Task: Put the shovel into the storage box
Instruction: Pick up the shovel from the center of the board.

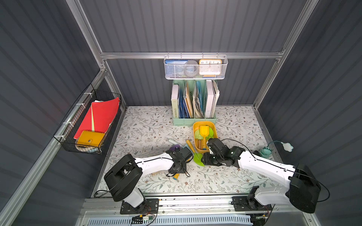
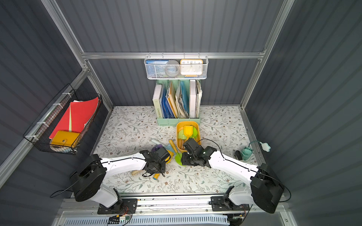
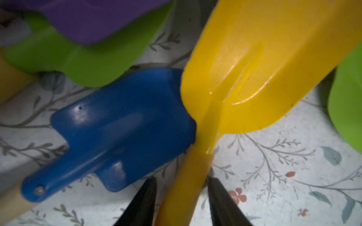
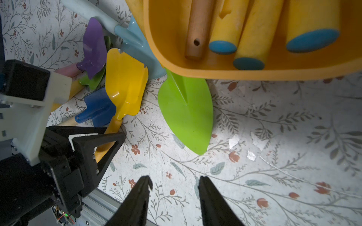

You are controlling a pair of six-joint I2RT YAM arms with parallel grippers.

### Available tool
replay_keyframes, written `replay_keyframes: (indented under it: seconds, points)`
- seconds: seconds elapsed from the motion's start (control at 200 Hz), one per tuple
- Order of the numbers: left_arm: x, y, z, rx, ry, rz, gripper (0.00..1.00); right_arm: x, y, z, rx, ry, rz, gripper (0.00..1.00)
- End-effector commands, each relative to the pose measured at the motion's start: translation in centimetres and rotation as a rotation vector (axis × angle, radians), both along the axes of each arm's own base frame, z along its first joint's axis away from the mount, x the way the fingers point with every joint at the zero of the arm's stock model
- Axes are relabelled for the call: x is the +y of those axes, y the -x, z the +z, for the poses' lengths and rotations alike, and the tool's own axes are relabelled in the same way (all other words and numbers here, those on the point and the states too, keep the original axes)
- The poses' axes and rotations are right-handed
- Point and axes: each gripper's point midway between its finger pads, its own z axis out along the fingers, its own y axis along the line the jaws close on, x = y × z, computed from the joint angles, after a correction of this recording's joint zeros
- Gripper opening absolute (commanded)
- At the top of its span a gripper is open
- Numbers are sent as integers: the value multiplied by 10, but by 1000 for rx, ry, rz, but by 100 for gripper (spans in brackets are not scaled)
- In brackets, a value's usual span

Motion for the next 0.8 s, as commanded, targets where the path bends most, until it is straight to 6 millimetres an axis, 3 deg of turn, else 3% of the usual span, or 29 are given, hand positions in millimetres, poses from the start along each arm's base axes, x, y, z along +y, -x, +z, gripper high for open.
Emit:
replay_keyframes:
  seconds: [0.0,0.47,0.795]
  points:
    - [-5,10,-11,40,-2,-8,45,-7,2,-9,7,29,-22,46]
    - [-26,5,6,11,83,-42,19,-8,-2,-4,-30,7,-44,45]
    - [-41,-6,34,-53,156,-45,13,-14,0,-2,-42,9,-55,45]
